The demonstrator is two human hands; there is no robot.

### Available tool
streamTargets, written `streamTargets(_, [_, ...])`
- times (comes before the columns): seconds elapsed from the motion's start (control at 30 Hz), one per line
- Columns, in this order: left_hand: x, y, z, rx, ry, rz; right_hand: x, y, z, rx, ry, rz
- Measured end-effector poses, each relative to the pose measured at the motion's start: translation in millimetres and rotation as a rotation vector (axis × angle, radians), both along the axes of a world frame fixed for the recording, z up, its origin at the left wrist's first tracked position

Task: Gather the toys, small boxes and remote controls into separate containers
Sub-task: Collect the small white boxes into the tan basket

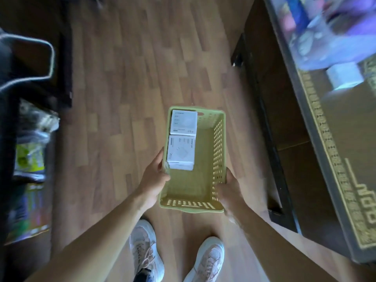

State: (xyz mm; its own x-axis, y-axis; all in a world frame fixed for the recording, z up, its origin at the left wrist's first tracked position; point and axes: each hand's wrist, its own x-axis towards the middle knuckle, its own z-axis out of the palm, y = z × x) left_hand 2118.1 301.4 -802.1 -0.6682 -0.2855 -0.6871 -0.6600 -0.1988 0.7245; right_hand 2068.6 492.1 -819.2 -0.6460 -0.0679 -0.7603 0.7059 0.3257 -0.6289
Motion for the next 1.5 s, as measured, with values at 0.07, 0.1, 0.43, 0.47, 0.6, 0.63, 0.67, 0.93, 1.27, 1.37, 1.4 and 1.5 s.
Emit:
streamTargets(0.07, [-6.8, -5.6, 46.6, 0.028, 0.039, 0.0, -6.9, -5.6, 46.3, -0.017, -0.006, 0.003])
streamTargets(0.1, [-9.1, -8.6, 70.7, 0.032, 0.049, 0.002, -9.2, -8.2, 70.8, -0.022, 0.001, 0.003])
streamTargets(0.43, [4.2, -18.9, 264.6, 0.087, 0.097, 0.056, 0.2, -25.2, 287.4, -0.056, 0.093, 0.012])
streamTargets(0.47, [5.1, -19.2, 280.3, 0.086, 0.096, 0.067, 2.6, -26.5, 302.8, -0.061, 0.095, 0.003])
streamTargets(0.6, [7.1, -19.9, 331.9, 0.092, 0.108, 0.064, 11.6, -28.7, 355.2, -0.054, 0.093, -0.053])
streamTargets(0.63, [9.5, -19.9, 342.7, 0.09, 0.118, 0.044, 16.4, -28.3, 365.9, -0.035, 0.106, -0.051])
streamTargets(0.67, [9.8, -20.6, 358.1, 0.09, 0.131, 0.029, 19.0, -28.4, 381.2, -0.02, 0.126, -0.053])
streamTargets(0.93, [1.1, -19.7, 411.6, 0.136, 0.181, -0.059, 26.8, -25.5, 436.2, 0.005, 0.173, -0.155])
streamTargets(1.27, [-43.0, 12.4, 415.9, 0.118, 0.154, -0.266, 17.3, 10.2, 441.9, 0.068, 0.187, -0.25])
streamTargets(1.37, [-63.7, 33.8, 408.9, 0.126, 0.132, -0.29, 2.1, 30.8, 435.7, 0.072, 0.172, -0.288])
streamTargets(1.4, [-71.1, 40.6, 406.1, 0.12, 0.125, -0.298, -3.9, 37.2, 432.5, 0.071, 0.165, -0.295])
streamTargets(1.5, [-95.0, 60.6, 400.4, 0.101, 0.098, -0.317, -26.7, 56.9, 422.5, 0.079, 0.145, -0.29])
